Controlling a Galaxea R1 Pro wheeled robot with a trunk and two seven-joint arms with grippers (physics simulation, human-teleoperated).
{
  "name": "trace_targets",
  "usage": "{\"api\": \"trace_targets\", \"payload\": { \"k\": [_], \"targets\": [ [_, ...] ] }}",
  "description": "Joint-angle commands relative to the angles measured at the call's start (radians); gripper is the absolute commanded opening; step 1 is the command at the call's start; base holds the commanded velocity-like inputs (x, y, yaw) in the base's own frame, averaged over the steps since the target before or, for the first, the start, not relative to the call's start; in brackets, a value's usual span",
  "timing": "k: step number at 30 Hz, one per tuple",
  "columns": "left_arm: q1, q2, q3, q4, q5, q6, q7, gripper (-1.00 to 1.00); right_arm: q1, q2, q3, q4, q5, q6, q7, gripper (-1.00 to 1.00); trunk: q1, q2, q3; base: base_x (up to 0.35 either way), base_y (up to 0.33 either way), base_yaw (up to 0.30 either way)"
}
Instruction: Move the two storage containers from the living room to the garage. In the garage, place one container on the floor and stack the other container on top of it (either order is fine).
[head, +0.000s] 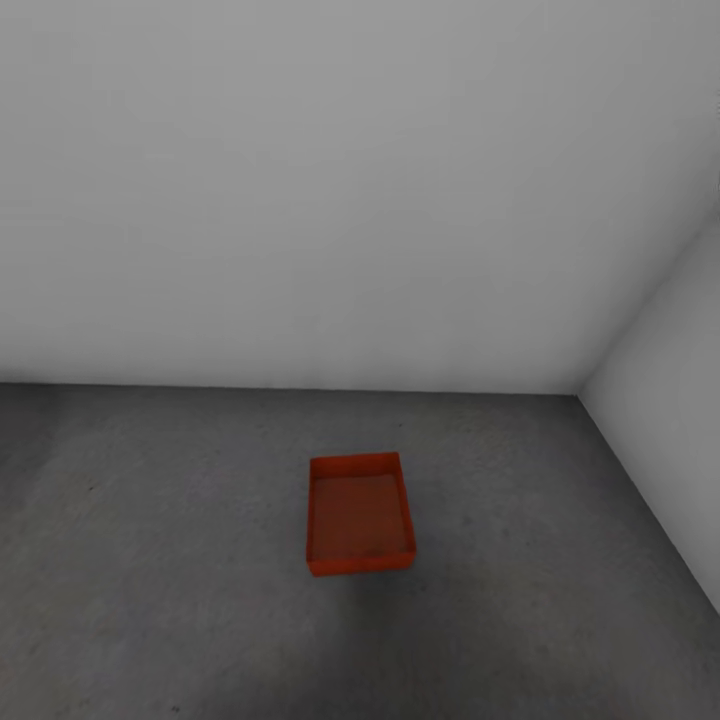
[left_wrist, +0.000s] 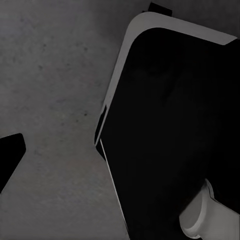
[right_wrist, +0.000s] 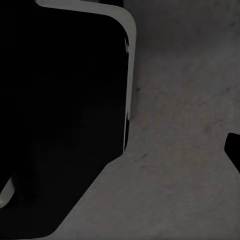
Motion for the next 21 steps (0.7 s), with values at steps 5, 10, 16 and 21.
{"api": "trace_targets", "payload": {
  "k": [5,10,16,21],
  "targets": [
    [0.0,-0.001,-0.004,0.0,0.005,-0.002,0.002,1.0,0.004,0.001,0.007,0.003,-0.003,-0.006,0.003,1.0,0.0,-0.001,0.007,0.0,0.0,-0.001],
    [0.0,0.002,-0.004,0.0,0.006,-0.001,0.002,1.0,0.009,0.001,0.007,0.003,-0.002,-0.007,0.004,1.0,0.0,-0.001,0.015,0.0,0.0,0.0],
    [0.0,0.001,-0.004,0.0,0.005,-0.003,0.002,1.0,0.01,0.0,0.008,0.003,-0.001,-0.006,0.004,1.0,0.0,-0.001,0.025,0.0,0.0,0.0],
    [0.0,-0.001,-0.004,0.0,0.005,-0.003,0.002,1.0,0.01,0.0,0.007,0.003,-0.001,-0.007,0.003,1.0,0.0,-0.001,0.029,0.0,0.0,0.0]
  ]
}}
